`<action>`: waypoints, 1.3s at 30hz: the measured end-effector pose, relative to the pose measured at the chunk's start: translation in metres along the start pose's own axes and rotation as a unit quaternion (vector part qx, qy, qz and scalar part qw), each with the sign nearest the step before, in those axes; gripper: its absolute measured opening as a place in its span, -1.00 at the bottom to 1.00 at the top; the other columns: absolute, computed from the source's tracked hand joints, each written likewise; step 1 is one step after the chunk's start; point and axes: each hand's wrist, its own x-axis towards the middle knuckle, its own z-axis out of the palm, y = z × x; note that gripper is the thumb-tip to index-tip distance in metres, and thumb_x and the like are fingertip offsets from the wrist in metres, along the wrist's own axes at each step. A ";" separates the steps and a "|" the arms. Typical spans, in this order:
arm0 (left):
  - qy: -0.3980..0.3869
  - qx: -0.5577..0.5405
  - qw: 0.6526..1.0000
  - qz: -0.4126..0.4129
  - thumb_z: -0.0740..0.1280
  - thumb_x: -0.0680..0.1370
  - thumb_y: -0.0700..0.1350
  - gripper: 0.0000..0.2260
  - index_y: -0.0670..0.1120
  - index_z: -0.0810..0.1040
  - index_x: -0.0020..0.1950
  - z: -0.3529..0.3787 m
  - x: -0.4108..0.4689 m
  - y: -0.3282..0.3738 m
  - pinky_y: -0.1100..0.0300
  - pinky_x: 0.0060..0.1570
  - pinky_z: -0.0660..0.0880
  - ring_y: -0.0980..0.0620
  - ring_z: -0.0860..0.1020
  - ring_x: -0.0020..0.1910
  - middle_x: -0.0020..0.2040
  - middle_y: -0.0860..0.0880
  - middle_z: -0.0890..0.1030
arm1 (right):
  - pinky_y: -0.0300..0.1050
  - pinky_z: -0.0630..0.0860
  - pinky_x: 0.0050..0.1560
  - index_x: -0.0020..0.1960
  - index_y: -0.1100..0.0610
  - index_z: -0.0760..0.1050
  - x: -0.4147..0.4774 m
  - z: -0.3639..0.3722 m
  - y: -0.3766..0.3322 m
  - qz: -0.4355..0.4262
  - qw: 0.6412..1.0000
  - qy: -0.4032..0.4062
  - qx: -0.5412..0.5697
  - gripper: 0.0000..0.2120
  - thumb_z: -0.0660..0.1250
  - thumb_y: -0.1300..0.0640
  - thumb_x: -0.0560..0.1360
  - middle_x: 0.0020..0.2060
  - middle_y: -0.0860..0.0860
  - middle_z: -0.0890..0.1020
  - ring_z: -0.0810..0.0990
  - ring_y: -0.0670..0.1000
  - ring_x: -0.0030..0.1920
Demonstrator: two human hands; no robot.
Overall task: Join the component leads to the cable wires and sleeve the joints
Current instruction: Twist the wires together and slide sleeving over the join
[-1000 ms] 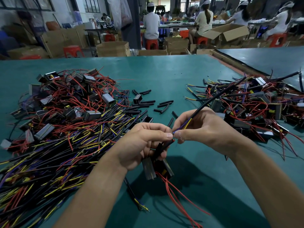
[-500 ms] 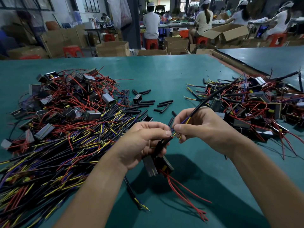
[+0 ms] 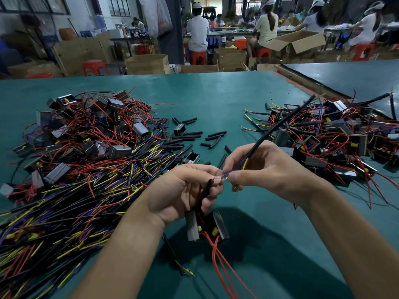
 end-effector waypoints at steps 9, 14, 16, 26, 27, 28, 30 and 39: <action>-0.018 -0.004 1.000 -0.021 0.27 0.39 -0.24 -0.84 -0.10 0.61 -0.33 0.001 -0.003 0.002 0.34 -0.56 0.36 0.13 0.40 -0.61 -0.46 0.01 0.47 | -0.34 0.46 -0.28 -0.20 0.13 0.68 -0.001 0.002 -0.007 -0.056 0.994 -0.003 -0.093 -0.90 0.51 0.30 0.37 -0.36 -0.04 0.68 0.58 -0.16 -0.33; 0.020 0.019 0.999 -0.026 0.30 0.37 -0.22 -0.86 -0.09 0.63 -0.35 0.002 -0.001 0.003 0.33 -0.57 0.36 0.14 0.40 -0.61 -0.46 0.02 0.50 | -0.34 0.43 -0.30 -0.22 0.13 0.68 0.001 0.000 -0.003 -0.064 0.990 0.015 -0.126 -0.91 0.53 0.30 0.38 -0.39 -0.05 0.67 0.55 -0.19 -0.36; 0.050 0.032 0.998 -0.020 0.35 0.35 -0.26 -0.89 -0.10 0.63 -0.33 0.001 0.000 0.001 0.34 -0.57 0.37 0.13 0.43 -0.60 -0.45 0.01 0.52 | -0.31 0.43 -0.32 -0.25 0.07 0.67 0.002 0.000 0.000 -0.055 0.989 0.032 -0.135 -0.92 0.52 0.22 0.36 -0.42 -0.04 0.65 0.53 -0.16 -0.38; 0.208 0.109 0.969 0.074 0.37 0.48 -0.34 -0.88 -0.22 0.63 -0.25 0.010 0.007 -0.009 0.30 -0.47 0.50 0.06 0.48 -0.54 -0.41 -0.13 0.60 | 0.15 0.60 -0.22 -0.23 0.11 0.66 0.007 -0.002 0.016 0.039 0.984 0.081 -0.155 -0.92 0.47 0.10 0.39 -0.39 0.16 0.64 0.57 0.00 -0.37; 0.214 0.118 0.966 0.085 0.37 0.48 -0.34 -0.88 -0.23 0.63 -0.25 0.011 0.007 -0.009 0.29 -0.47 0.50 0.05 0.48 -0.53 -0.41 -0.13 0.59 | 0.08 0.61 -0.22 -0.23 0.11 0.67 0.007 -0.003 0.017 0.041 0.985 0.082 -0.144 -0.93 0.49 0.13 0.40 -0.40 0.11 0.64 0.59 -0.01 -0.38; 0.217 0.125 0.964 0.094 0.38 0.48 -0.34 -0.87 -0.23 0.63 -0.26 0.011 0.006 -0.009 0.28 -0.47 0.50 0.04 0.48 -0.53 -0.41 -0.13 0.59 | 0.01 0.62 -0.22 -0.23 0.11 0.68 0.007 -0.005 0.017 0.044 0.987 0.083 -0.133 -0.93 0.51 0.16 0.42 -0.40 0.08 0.65 0.60 -0.02 -0.38; 0.221 0.136 0.960 0.102 0.38 0.49 -0.33 -0.87 -0.21 0.63 -0.25 0.012 0.006 -0.008 0.28 -0.47 0.49 0.03 0.47 -0.53 -0.41 -0.13 0.59 | -0.08 0.62 -0.24 -0.24 0.10 0.69 0.006 -0.007 0.016 0.048 0.988 0.082 -0.119 -0.92 0.51 0.21 0.43 -0.38 0.07 0.67 0.61 -0.02 -0.37; 0.215 0.198 0.950 0.107 0.33 0.49 -0.36 -0.80 -0.16 0.58 -0.30 0.018 0.006 -0.006 0.30 -0.56 0.33 0.02 0.38 -0.57 -0.46 -0.09 0.51 | -0.12 0.61 -0.22 -0.22 0.15 0.59 0.007 -0.006 0.015 0.060 0.992 0.054 -0.095 -0.84 0.39 0.26 0.53 -0.37 0.04 0.65 0.61 0.02 -0.34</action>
